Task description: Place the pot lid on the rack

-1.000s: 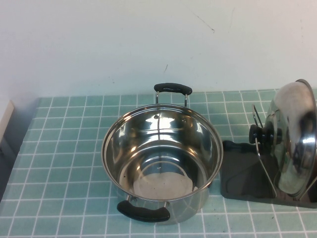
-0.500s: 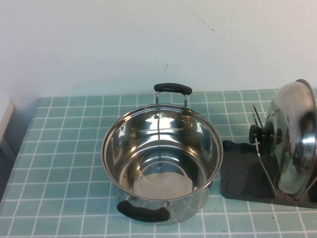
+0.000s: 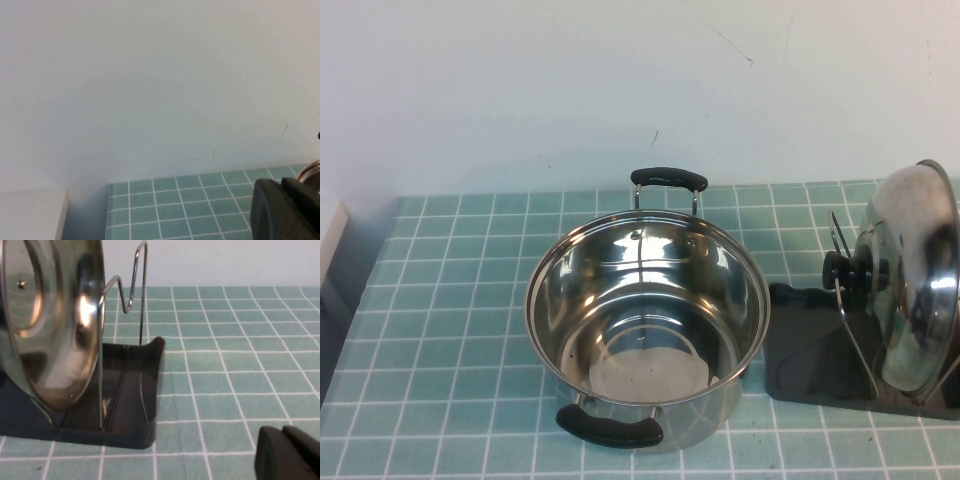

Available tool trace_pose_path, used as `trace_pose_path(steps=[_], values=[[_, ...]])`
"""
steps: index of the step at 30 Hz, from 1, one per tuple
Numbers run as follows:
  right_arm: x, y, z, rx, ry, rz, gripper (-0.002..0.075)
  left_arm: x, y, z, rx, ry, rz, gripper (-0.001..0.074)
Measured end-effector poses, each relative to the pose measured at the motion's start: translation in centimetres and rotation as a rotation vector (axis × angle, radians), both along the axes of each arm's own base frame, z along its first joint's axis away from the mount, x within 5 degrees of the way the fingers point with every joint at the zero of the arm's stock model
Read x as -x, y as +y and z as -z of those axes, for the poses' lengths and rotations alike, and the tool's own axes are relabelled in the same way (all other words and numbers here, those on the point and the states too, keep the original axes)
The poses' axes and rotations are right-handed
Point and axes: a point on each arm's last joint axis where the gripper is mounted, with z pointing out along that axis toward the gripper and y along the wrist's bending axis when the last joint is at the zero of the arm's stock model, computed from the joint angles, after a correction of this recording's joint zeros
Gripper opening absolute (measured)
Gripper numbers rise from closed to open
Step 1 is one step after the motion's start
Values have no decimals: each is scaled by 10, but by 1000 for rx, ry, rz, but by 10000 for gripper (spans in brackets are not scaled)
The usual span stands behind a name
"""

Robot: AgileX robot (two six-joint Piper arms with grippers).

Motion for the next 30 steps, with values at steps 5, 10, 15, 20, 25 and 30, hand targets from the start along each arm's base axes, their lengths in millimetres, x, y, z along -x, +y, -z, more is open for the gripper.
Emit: trace_pose_path(steps=[5, 10, 15, 20, 25, 30], values=[[0, 0, 0, 4, 0, -8, -1, 0, 0, 0, 0, 0, 0, -2], [0, 0, 0, 56, 4, -25, -1, 0, 0, 0, 0, 0, 0, -2], [0, 0, 0, 85, 8, -35, -1, 0, 0, 0, 0, 0, 0, -2], [0, 0, 0, 85, 10, -34, -1, 0, 0, 0, 0, 0, 0, -2], [0, 0, 0, 85, 10, -34, -1, 0, 0, 0, 0, 0, 0, -2], [0, 0, 0, 85, 10, -34, -1, 0, 0, 0, 2, 0, 0, -2]])
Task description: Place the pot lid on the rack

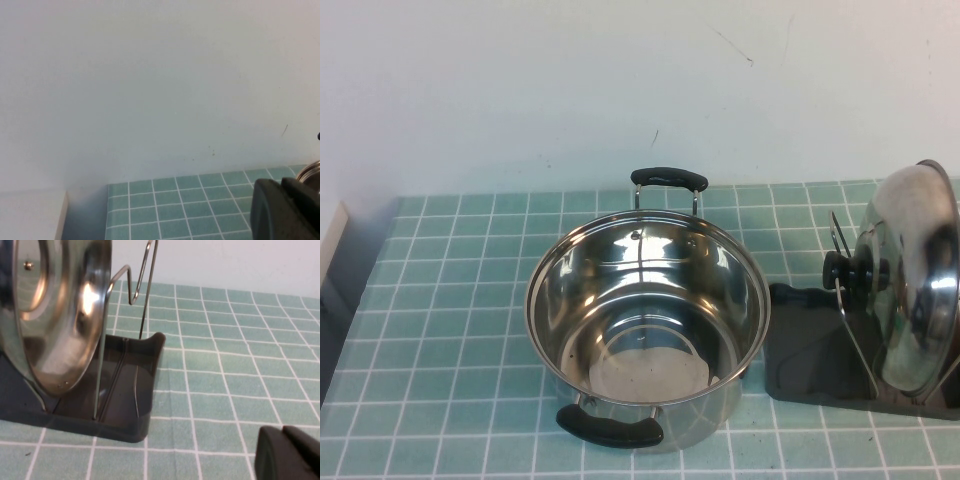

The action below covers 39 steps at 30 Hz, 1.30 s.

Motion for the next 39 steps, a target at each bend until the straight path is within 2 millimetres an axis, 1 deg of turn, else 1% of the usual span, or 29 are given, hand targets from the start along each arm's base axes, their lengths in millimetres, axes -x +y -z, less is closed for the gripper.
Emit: trace_pose_path(steps=[7, 12, 14, 17, 19, 21, 25, 26, 29, 32, 39], values=[[0, 0, 0, 0, 0, 0, -1, 0, 0, 2, 5, 7, 3, -2], [0, 0, 0, 0, 0, 0, -1, 3, 2, 14, 76, 120, -15, -2], [0, 0, 0, 0, 0, 0, -1, 7, 3, 23, 50, 150, -15, -2], [0, 0, 0, 0, 0, 0, -1, 16, 5, 40, -3, 134, -35, -2], [0, 0, 0, 0, 0, 0, -1, 20, 6, 55, -22, 115, -67, -2], [0, 0, 0, 0, 0, 0, -1, 21, 8, 70, -8, 102, -117, -2], [0, 0, 0, 0, 2, 0, -1, 18, 12, 94, 59, 141, -227, -2], [0, 0, 0, 0, 2, 0, -1, 18, 13, 98, 73, 148, -252, -2], [0, 0, 0, 0, 2, -1, -1, 19, 14, 99, 88, 156, -276, -2], [0, 0, 0, 2, 2, -2, -1, 19, 12, 103, 79, 201, -244, -2], [0, 0, 0, 2, 2, -2, -1, 20, 3, 108, -46, 254, -62, -2]])
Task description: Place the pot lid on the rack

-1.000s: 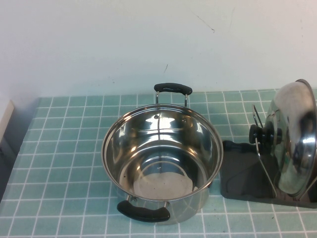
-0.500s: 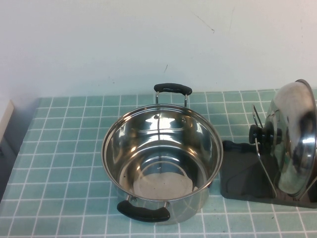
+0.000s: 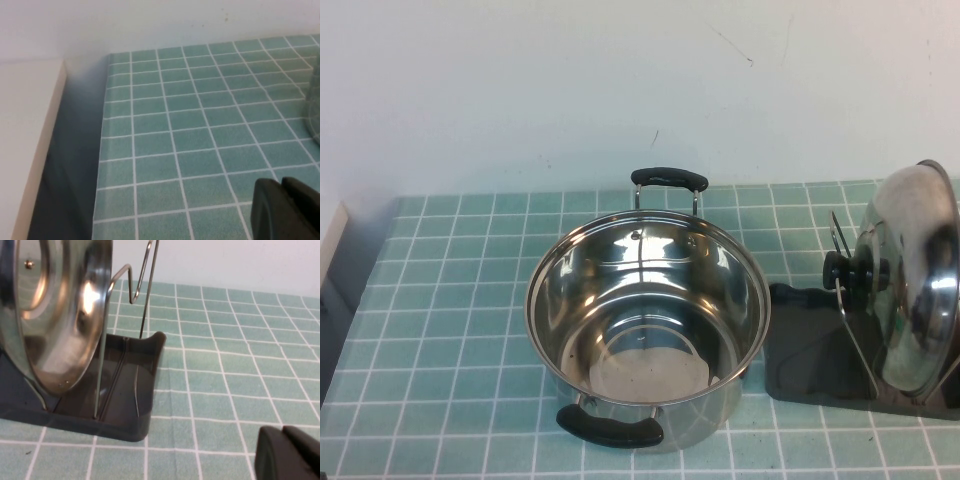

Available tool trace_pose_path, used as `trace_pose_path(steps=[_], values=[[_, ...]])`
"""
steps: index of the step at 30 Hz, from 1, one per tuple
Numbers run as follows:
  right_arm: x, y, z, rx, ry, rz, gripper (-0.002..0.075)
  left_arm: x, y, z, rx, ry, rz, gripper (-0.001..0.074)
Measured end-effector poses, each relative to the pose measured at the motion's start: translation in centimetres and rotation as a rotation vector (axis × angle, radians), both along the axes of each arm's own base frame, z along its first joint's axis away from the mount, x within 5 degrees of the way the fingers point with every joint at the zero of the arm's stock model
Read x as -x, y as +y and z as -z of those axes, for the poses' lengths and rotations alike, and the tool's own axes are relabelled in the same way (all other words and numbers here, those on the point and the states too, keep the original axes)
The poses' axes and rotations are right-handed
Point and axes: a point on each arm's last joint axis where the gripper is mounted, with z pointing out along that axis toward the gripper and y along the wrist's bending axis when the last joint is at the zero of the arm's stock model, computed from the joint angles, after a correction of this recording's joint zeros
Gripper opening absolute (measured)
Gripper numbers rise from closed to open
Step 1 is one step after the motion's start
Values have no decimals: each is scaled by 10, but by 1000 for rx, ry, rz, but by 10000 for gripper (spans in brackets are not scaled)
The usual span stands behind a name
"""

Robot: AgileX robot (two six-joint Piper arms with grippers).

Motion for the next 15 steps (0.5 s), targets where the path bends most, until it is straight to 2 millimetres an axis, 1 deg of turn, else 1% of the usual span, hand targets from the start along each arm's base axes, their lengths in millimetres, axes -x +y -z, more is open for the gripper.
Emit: trace_pose_path(steps=[4, 15], values=[[0, 0, 0, 0, 0, 0, -1, 0, -2, 0, -27, 0, 44, -3], [0, 0, 0, 1, 0, 0, -1, 0, -2, 0, -36, -1, 48, -2]])
